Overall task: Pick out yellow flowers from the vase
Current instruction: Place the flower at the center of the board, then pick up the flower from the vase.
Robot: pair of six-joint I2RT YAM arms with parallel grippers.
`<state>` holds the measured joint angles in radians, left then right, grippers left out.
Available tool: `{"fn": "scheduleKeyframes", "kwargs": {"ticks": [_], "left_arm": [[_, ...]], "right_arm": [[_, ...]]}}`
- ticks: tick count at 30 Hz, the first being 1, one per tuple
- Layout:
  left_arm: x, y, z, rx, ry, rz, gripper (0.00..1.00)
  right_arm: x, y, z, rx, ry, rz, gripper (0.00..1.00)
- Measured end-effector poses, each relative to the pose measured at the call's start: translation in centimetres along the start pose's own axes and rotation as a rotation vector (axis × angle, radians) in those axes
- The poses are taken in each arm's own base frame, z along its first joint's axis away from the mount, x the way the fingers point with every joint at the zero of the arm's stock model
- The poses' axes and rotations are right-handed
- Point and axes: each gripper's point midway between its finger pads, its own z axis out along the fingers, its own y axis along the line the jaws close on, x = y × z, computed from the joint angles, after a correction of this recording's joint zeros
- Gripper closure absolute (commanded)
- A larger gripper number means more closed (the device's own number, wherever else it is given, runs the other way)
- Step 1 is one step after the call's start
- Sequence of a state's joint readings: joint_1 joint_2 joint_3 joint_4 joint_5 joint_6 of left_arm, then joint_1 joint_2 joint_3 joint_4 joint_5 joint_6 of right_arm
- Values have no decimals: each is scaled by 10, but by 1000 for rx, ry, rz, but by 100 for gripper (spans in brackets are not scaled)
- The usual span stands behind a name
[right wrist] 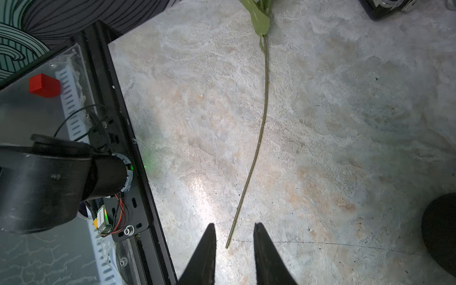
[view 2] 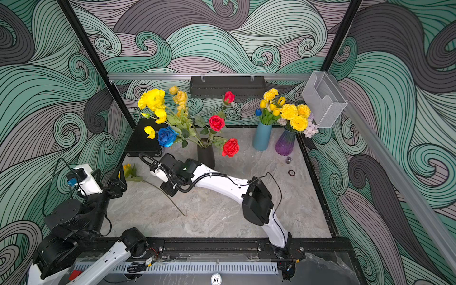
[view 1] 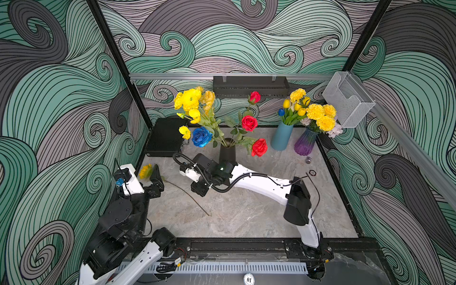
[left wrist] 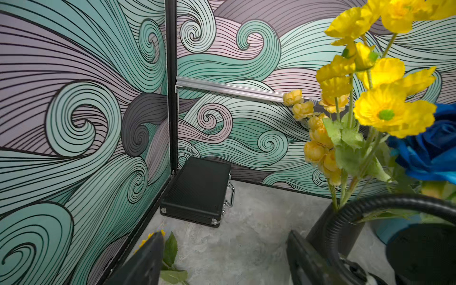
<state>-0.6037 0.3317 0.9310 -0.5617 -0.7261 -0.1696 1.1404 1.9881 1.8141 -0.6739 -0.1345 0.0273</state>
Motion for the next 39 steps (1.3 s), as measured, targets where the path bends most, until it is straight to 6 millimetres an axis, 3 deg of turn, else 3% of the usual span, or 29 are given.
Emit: {"fn": "scheduleKeyframes", "kwargs": {"ticks": [6,12,17,20,29,33,36,39], "left_arm": [[14,-26,17,67,47,-37,24],[43,-57,43,117,138,-81,24],[60,-75,59,131,200,-83,23],[65,-79,63,136,202,-94,22],[80,-68,58,115,199,-100,21],[83,-57,52,92,175,-122,21],[86,-50,49,77,163,-130,21],[89,-47,48,68,158,-131,21]], "right_arm": [[41,-13,-17,78,-41,-36,70],[64,-32,-62,226,-245,-107,51],[45,-53,-109,345,-472,-98,43],[28,-62,-123,373,-565,-81,42],[-5,-69,-111,363,-691,-78,39],[-18,-84,-103,386,-721,-92,36],[-31,-92,-106,415,-766,-114,27],[-44,-101,-116,459,-816,-130,25]]}}
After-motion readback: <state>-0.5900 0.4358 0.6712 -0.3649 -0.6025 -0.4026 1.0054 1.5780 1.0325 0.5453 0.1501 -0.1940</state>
